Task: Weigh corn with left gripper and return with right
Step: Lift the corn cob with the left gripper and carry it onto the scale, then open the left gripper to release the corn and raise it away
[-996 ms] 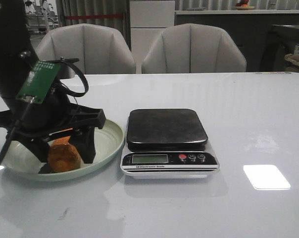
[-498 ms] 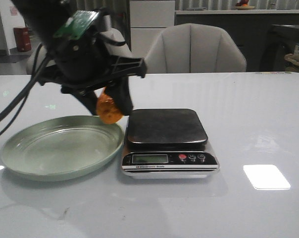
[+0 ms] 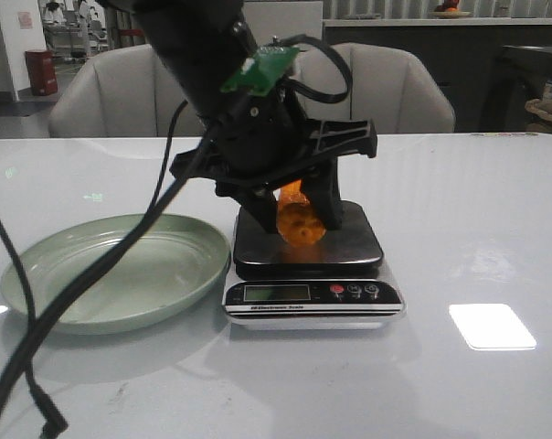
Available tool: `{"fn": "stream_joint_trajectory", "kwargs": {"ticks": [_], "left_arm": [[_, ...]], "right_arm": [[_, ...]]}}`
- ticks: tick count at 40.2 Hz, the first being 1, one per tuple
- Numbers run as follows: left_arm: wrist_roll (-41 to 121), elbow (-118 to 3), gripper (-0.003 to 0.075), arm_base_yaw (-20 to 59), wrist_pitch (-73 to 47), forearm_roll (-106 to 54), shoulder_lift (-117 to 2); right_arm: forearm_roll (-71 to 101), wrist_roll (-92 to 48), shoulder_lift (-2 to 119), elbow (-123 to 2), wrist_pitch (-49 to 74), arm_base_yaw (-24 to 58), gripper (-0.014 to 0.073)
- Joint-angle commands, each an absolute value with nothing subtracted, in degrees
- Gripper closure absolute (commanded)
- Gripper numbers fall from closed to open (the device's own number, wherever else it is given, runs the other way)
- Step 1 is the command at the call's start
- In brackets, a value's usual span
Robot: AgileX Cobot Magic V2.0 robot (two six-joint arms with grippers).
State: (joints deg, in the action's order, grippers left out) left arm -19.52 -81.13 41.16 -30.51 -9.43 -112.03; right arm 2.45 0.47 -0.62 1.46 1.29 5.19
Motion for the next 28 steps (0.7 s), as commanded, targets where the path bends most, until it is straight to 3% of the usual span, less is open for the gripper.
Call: {"fn": "stream_joint_trajectory", "kwargs": {"ticks": [1,8,28], "left_arm": [[-19.80,-83.69,0.0349,41.54,-27.79,-11.18,-110.44],[-19.80,-84.20,0.0217,41.54,-28.00,-11.56,-111.79],[-20.39,-82.72,0.0221,41.42,-32.00,-1.48,-98.90]], "right_arm": [[1.83,0.00,-1.74,1.72,-3.04,5.03,0.0435],[1.83,0.00,-1.74,1.72,-3.04,5.03,0.0435],[1.83,0.00,-1.74,1.72,-3.04,5.03,0.0435]]}}
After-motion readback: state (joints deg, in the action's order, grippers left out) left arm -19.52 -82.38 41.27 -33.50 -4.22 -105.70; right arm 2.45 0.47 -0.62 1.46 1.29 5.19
